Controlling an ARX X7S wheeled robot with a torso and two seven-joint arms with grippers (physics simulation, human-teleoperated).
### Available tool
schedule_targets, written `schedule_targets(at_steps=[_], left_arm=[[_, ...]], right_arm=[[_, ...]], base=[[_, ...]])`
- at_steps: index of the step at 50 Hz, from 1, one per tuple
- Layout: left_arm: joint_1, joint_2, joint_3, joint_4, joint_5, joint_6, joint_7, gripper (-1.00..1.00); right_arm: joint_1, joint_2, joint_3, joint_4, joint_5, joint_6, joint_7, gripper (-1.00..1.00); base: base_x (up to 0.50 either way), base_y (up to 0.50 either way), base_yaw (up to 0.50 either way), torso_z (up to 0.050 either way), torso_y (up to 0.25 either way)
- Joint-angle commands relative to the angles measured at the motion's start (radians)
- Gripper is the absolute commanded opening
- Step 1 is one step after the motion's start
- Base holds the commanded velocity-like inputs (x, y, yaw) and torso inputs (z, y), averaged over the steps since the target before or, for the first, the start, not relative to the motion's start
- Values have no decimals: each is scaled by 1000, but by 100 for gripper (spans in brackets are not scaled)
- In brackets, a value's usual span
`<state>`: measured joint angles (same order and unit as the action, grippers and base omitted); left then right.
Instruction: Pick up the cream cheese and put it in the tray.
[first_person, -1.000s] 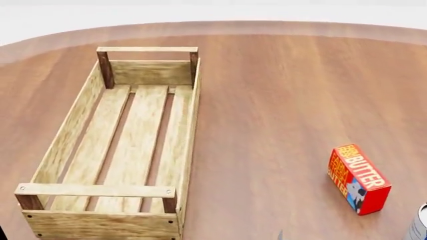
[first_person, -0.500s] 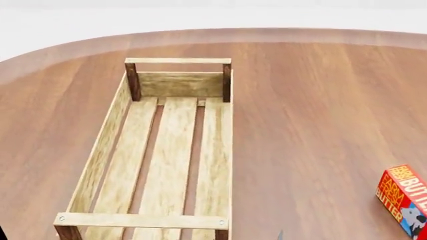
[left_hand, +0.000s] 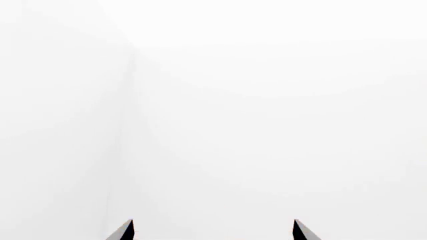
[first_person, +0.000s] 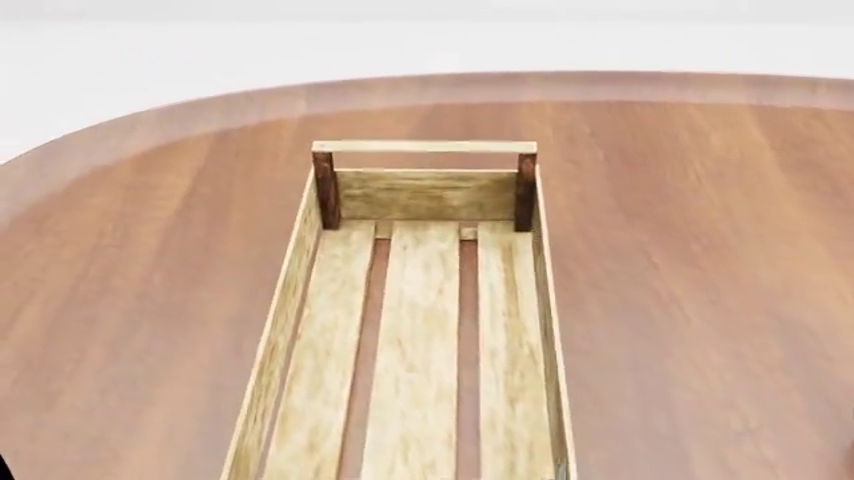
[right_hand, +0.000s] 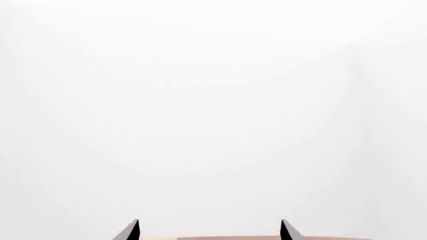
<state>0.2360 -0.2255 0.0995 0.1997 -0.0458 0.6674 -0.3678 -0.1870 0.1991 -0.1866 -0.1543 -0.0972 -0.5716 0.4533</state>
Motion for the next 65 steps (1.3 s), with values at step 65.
schedule_targets(at_steps=[65], left_arm=[[-6, -28, 28, -3, 3, -4, -36, 100]], right_arm=[[20, 20, 10, -1, 45, 13, 83, 100]], base=[[178, 76, 0, 0, 0]])
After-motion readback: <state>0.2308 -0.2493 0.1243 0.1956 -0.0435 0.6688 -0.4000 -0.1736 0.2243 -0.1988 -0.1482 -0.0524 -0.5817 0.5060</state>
